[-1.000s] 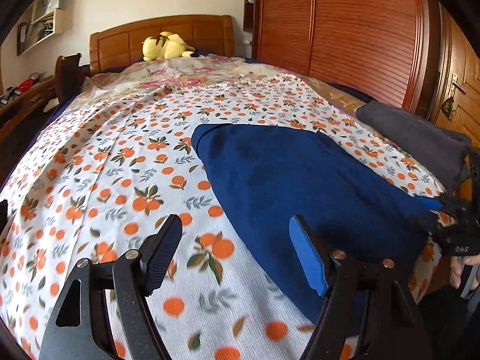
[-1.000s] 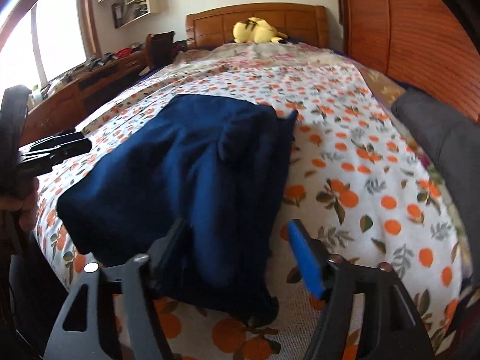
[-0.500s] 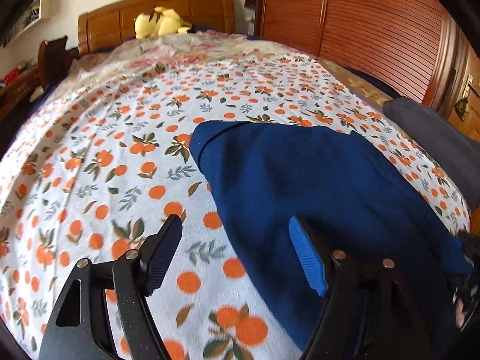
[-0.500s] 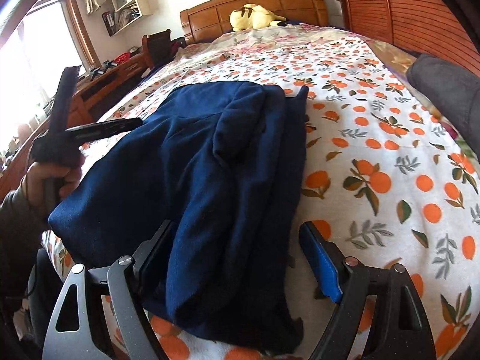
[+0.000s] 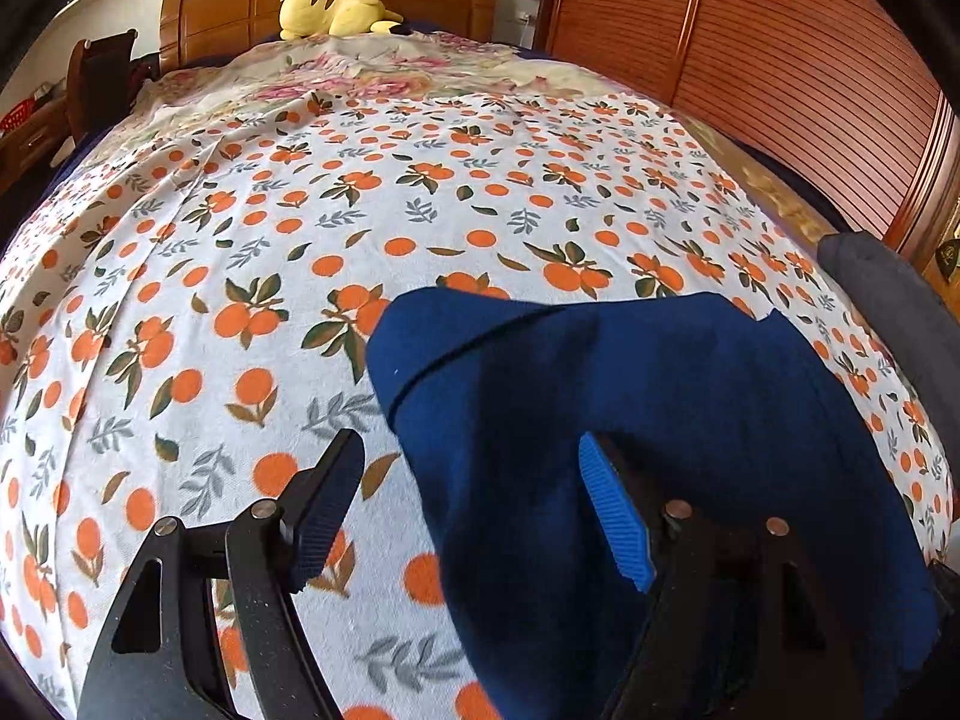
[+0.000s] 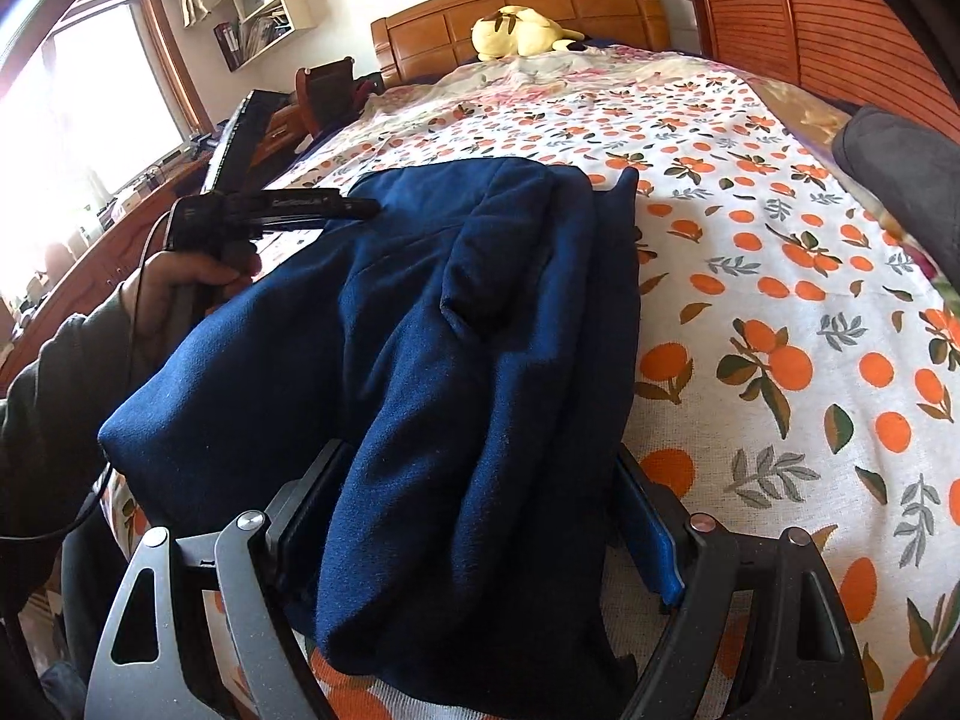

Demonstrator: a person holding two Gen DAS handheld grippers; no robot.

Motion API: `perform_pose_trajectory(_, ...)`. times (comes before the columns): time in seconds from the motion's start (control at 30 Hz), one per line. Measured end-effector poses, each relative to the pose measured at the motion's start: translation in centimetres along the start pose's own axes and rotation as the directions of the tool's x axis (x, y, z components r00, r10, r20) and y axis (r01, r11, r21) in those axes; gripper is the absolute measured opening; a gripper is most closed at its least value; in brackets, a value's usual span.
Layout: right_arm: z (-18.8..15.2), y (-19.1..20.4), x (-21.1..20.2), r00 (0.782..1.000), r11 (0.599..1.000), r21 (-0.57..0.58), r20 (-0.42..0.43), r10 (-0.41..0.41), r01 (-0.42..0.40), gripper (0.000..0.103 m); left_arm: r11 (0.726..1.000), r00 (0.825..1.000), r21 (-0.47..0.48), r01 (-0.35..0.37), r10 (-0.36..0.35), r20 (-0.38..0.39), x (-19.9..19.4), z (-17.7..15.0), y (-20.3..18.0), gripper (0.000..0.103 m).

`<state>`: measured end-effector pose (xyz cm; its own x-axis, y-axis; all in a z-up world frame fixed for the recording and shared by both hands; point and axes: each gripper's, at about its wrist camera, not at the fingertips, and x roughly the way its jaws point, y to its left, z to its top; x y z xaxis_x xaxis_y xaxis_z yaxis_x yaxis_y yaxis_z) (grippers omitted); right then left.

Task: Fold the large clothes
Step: 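Grasp the folded navy jacket with both tools and lift it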

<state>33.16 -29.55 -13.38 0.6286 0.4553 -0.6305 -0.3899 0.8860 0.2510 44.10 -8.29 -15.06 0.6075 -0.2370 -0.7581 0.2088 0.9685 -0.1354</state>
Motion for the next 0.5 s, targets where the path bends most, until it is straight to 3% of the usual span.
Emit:
perform_pose_trajectory(0.1,0.0,0.1,0.1,1.0,1.0,0.001,-0.001,0.012,-0.012,0.081,1.0,1.0,0.005,0.002,-0.002,0.001,0.4,0.4,-0.1,0.074)
perform_pose_trajectory(0.2,0.0,0.1,0.2,1.0,0.999,0.008,-0.003,0.031,-0.031,0.077,1.0,1.0,-0.001,0.023,-0.023,-0.01,0.6,0.9,0.0,0.065)
perform_pose_trajectory(0.3,0.0,0.0,0.2,0.999,0.999,0.011,-0.003,0.041,-0.041,0.072,1.0,0.999,0.0,0.026,-0.026,-0.023,0.6,1.2,-0.1,0.046)
perform_pose_trajectory(0.37,0.0,0.0,0.2,0.998,0.998,0.016,-0.003,0.056,-0.056,0.066,0.999,0.998,0.002,0.05,-0.05,-0.038,0.4,1.4,-0.5,0.018)
perform_pose_trajectory(0.5,0.2,0.3,0.2,0.999,0.999,0.006,0.004,0.053,-0.053,0.054,0.998,1.0,0.061,-0.01,0.012,-0.026,-0.7,1.5,-1.7,0.008)
